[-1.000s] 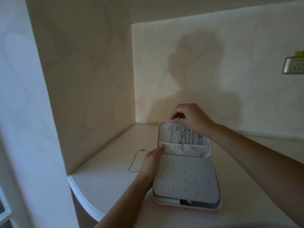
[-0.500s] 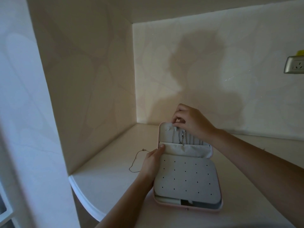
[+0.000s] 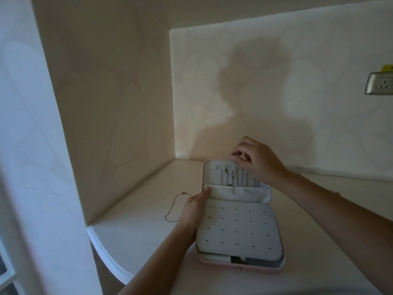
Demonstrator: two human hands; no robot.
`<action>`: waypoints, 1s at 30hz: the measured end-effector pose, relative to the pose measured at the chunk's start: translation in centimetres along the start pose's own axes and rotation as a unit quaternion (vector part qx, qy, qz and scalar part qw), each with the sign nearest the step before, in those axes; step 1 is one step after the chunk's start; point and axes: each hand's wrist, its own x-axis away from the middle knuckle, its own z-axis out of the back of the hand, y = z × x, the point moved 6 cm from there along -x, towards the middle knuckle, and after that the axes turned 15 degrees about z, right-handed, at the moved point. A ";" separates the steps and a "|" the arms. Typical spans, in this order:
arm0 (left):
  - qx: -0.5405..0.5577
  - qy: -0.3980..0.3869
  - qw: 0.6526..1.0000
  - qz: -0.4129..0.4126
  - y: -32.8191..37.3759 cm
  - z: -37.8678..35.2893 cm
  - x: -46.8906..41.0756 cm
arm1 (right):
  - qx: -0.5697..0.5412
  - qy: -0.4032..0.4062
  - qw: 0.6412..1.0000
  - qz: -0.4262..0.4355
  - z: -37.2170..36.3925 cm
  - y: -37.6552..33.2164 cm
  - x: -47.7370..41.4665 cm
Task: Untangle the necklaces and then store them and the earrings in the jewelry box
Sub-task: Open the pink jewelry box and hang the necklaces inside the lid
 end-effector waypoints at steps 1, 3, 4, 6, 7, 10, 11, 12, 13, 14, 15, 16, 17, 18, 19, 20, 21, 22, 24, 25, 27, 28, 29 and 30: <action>-0.003 0.005 1.000 0.008 -0.1 0.1 -0.1 | 0.002 0.004 1.000 -0.011 0.3 0.2 0.4; -0.012 0.011 1.000 0.024 -0.2 0.4 0.2 | 0.005 0.004 0.999 -0.034 0.8 0.7 1.5; -0.018 0.014 0.999 0.029 -0.3 0.7 0.2 | 0.006 0.004 0.999 -0.045 1.1 1.0 2.0; -0.025 0.032 0.999 0.029 0.2 1.8 0.3 | 0.005 0.013 0.997 -0.073 1.5 1.6 3.2; -0.028 0.047 0.998 0.024 0.7 2.9 0.4 | 0.001 0.019 0.995 -0.095 1.6 2.1 3.8; -0.015 0.092 0.996 0.002 2.8 6.7 0.4 | -0.031 -0.006 0.982 -0.186 0.9 3.7 5.8; -0.010 0.106 0.994 -0.004 3.6 8.0 0.4 | -0.050 -0.035 0.976 -0.211 0.1 4.0 6.5; -0.009 0.123 0.992 -0.010 4.3 9.4 0.7 | -0.069 -0.069 0.970 -0.222 -0.9 4.1 7.0; -0.015 0.138 0.990 -0.011 4.9 10.6 0.9 | -0.084 -0.101 0.966 -0.222 -2.1 3.8 7.4; -0.017 0.149 0.989 -0.005 5.3 11.8 0.9 | -0.097 -0.130 0.963 -0.215 -3.2 3.3 7.6; -0.019 0.156 0.988 0.003 5.7 12.7 0.9 | -0.108 -0.156 0.960 -0.207 -4.4 2.7 7.6; -0.015 0.158 0.987 0.012 6.0 13.6 0.9 | -0.120 -0.179 0.956 -0.200 -5.6 1.9 7.6; -0.013 0.158 0.987 0.018 6.1 14.4 0.9 | -0.135 -0.202 0.950 -0.196 -6.6 1.0 7.4; -0.012 0.157 0.987 0.026 6.1 15.0 0.9 | -0.151 -0.227 0.944 -0.189 -7.7 0.0 7.2; -0.005 0.156 0.987 0.035 5.9 15.7 0.9 | -0.165 -0.251 0.937 -0.177 -8.7 -1.0 6.9; 0.008 0.152 0.987 0.043 5.7 16.4 0.9 | -0.178 -0.277 0.931 -0.159 -9.6 -2.1 6.5; 0.016 0.148 0.988 0.051 5.5 16.8 1.1 | -0.186 -0.304 0.924 -0.140 -10.6 -3.1 6.2; 0.026 0.141 0.988 0.053 5.2 17.5 1.2 | -0.192 -0.329 0.916 -0.124 -11.6 -4.0 6.1; 0.029 0.142 0.988 0.062 4.7 18.5 1.3 | -0.192 -0.369 0.903 -0.107 -13.1 -5.2 6.2; 0.029 0.147 0.986 0.067 4.5 18.7 1.3 | -0.187 -0.381 0.899 -0.103 -13.5 -5.6 6.3; 0.024 0.152 0.986 0.070 4.2 19.1 1.7 | -0.172 -0.392 0.898 -0.101 -14.0 -5.8 6.6; 0.021 0.158 0.985 0.070 4.2 19.3 1.7 | -0.162 -0.394 0.899 -0.100 -14.1 -5.8 6.7; 0.019 0.163 0.984 0.070 4.1 19.3 1.9 | -0.152 -0.396 0.900 -0.098 -14.2 -5.8 6.8; 0.018 0.164 0.984 0.071 4.0 19.4 1.9 | -0.142 -0.397 0.901 -0.100 -14.4 -5.9 6.9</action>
